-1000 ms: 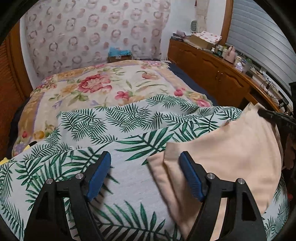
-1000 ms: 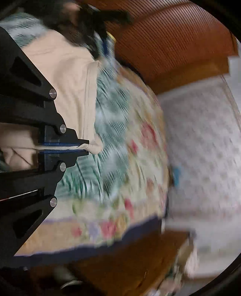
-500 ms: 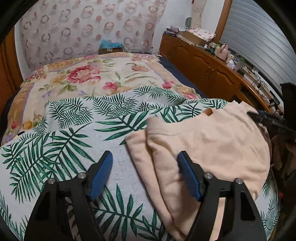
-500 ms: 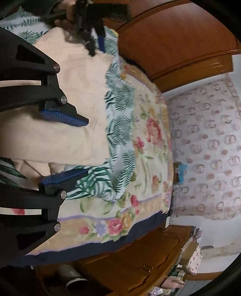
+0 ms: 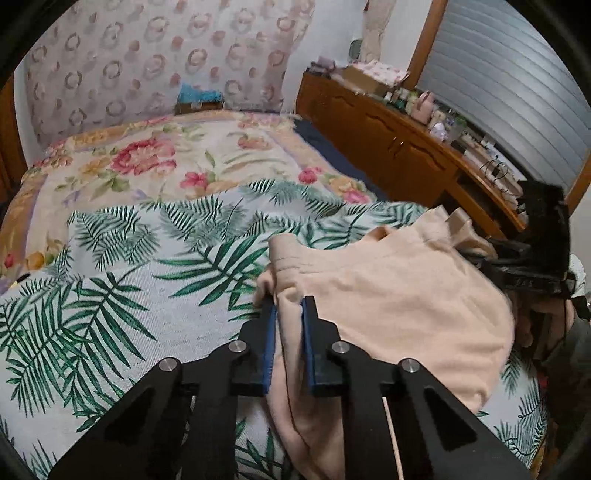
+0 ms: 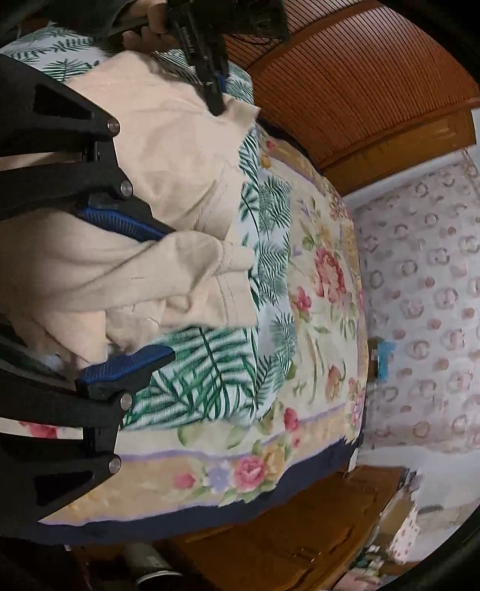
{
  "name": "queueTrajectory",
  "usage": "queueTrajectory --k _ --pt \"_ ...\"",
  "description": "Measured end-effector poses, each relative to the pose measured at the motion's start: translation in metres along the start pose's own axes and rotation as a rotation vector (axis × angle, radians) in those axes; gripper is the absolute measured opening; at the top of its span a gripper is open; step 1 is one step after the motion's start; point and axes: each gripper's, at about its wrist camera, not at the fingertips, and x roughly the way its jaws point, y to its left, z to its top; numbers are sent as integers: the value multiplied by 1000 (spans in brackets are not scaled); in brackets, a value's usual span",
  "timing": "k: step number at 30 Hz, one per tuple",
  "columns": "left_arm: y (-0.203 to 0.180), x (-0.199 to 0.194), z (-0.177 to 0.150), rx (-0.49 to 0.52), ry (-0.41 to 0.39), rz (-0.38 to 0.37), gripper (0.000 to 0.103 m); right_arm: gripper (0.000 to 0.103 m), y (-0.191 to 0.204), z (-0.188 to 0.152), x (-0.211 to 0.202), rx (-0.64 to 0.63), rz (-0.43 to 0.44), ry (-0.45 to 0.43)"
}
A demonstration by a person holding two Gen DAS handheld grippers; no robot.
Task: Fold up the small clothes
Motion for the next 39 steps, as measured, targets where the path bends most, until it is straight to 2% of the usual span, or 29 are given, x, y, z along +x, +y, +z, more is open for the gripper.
queueTrajectory --k 1,2,6,12,17,22,30,39 --pt "-1 -5 1 0 -14 -9 13 44 1 -2 1 -8 12 2" --pt "-3 -13 1 0 -33 -22 13 32 2 -3 2 -12 33 7" --pt "-10 -45 1 11 -94 -51 13 18 8 -3 -2 -53 22 -9" --pt "-18 -108 -17 33 -190 -68 13 17 32 -2 -36 -93 -7 -137" --pt "-7 -170 -48 21 -274 -39 13 17 72 2 -52 -152 40 -190" --pt "19 -214 -77 -20 -317 15 13 17 122 3 -51 -233 103 -212" --pt "72 -256 -128 -122 -352 136 13 17 200 23 -7 -352 189 -206" --pt "146 -264 -174 -289 -370 231 13 17 286 82 81 -522 216 -187"
